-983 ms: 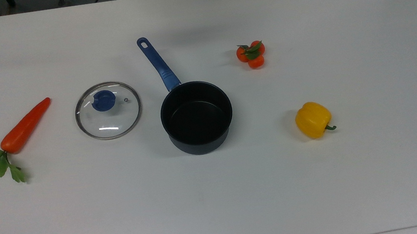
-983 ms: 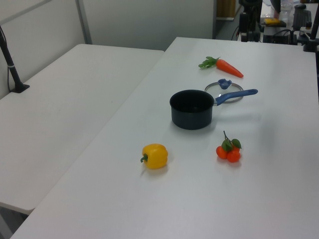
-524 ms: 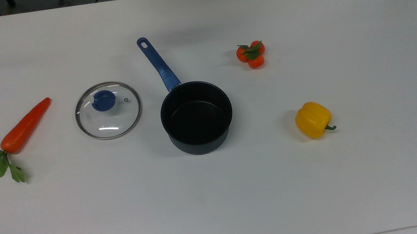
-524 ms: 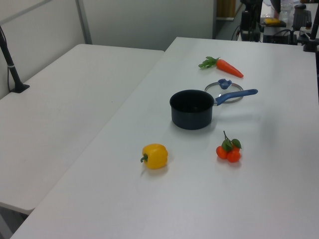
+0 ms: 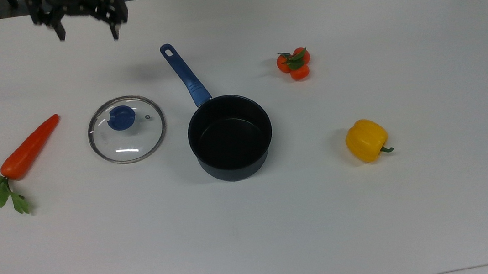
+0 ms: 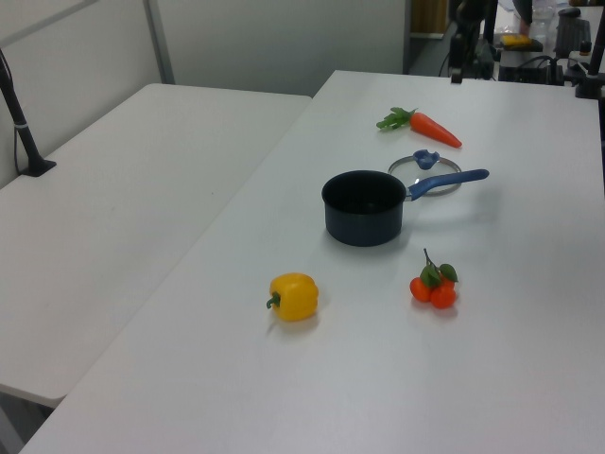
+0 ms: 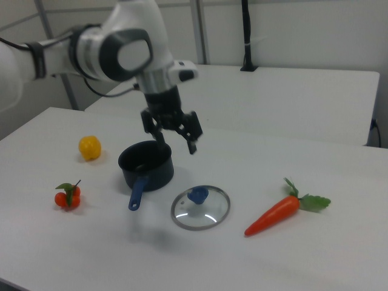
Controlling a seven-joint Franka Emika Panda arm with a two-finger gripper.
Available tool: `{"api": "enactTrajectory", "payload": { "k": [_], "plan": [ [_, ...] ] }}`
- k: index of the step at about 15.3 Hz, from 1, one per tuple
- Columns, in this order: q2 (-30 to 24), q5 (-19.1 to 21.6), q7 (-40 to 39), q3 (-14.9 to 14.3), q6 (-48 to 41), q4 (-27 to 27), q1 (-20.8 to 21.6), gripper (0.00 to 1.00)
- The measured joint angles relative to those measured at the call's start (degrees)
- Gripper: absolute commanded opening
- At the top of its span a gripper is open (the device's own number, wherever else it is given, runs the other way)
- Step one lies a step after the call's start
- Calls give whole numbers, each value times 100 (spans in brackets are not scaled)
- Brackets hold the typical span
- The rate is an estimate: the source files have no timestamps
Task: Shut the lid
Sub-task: 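Move the gripper down over the glass lid's blue knob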
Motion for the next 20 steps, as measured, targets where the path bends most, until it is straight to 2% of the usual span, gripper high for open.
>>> {"api": "enactTrajectory", "payload": {
  "k": [4,12,15,16,19,20],
  "plan": [
    [551,0,-15,0,801,-253,-51,100],
    [1277,0,20,0,1593,-453,-43,100],
    [1448,7,343,2,1831,-462,-16,100],
    [1472,7,405,10,1840,-463,-11,97],
    [1539,8,478,23,1951,-466,-9,77],
    [1558,8,478,23,1986,-466,-9,74]
  ]
}}
